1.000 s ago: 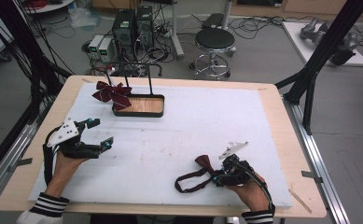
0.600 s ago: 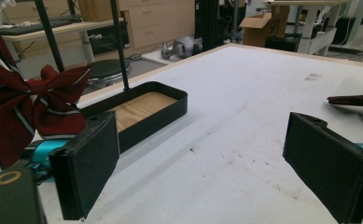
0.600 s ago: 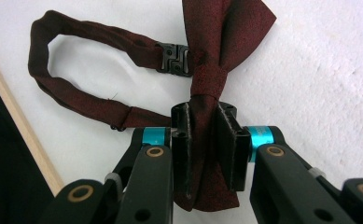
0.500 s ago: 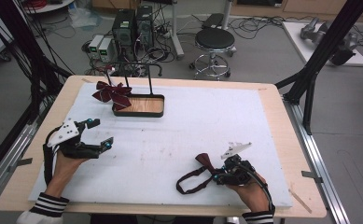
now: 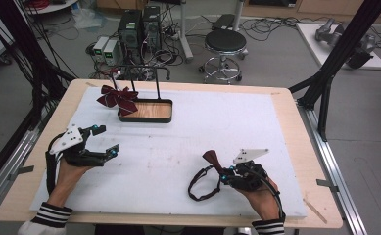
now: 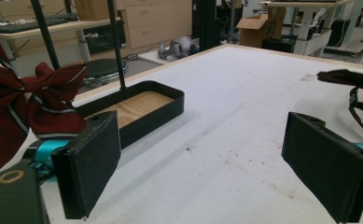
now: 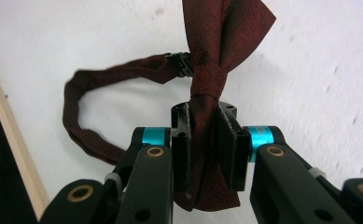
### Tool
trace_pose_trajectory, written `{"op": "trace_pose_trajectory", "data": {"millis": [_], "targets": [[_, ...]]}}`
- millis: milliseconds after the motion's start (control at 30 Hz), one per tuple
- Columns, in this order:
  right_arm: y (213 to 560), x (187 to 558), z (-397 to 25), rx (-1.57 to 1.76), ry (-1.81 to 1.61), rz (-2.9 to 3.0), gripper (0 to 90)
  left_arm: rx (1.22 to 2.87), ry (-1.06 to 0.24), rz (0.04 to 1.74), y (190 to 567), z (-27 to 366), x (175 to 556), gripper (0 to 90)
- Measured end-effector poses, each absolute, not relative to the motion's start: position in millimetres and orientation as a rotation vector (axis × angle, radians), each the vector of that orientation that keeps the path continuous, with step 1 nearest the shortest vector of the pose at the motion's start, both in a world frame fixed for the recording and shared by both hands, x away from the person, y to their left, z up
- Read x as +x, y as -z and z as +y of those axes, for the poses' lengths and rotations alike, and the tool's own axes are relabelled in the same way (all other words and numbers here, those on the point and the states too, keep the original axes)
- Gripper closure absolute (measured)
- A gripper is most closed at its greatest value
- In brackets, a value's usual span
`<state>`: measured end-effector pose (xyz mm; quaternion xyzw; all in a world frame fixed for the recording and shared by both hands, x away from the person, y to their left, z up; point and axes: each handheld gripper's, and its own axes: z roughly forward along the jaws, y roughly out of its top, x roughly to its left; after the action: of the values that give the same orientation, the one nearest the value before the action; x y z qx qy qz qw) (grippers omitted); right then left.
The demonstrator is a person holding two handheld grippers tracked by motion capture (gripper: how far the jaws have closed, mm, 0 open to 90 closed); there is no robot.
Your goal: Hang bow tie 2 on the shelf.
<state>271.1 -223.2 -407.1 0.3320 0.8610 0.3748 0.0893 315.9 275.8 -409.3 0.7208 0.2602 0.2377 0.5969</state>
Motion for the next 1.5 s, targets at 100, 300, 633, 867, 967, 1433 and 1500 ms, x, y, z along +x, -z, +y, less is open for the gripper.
{"op": "trace_pose_trajectory", "data": {"millis": [100,300,633,867,967,1433,1500], "targets": [[403.3,273.1,-222.3,0.963,-1.153,2.532,77.0,1.672,-0.542,0.601,409.2,274.8,315.8,12.1],[396.4,278.3,-221.8,0.925,-1.238,2.479,77.0,1.659,-0.525,0.582,406.3,273.1,315.5,12.3],[381.4,293.4,-210.6,0.831,-1.32,2.425,77.0,1.662,-0.498,0.546,395.7,264.3,315.9,12.3],[372.2,299.6,-197.9,0.761,-1.349,2.408,77.0,1.677,-0.455,0.508,384.3,257.4,320.0,12.3],[367.6,300.2,-190.8,0.717,-1.345,2.416,77.0,1.683,-0.438,0.493,378.4,255.4,321.4,12.2],[352.9,312.3,-166.7,0.511,-1.333,2.416,77.0,1.715,-0.334,0.423,363.1,241.7,330.5,12.0],[350.4,313.9,-164.1,0.47,-1.343,2.411,77.0,1.729,-0.319,0.408,362.0,237.1,332.2,12.0]]}}
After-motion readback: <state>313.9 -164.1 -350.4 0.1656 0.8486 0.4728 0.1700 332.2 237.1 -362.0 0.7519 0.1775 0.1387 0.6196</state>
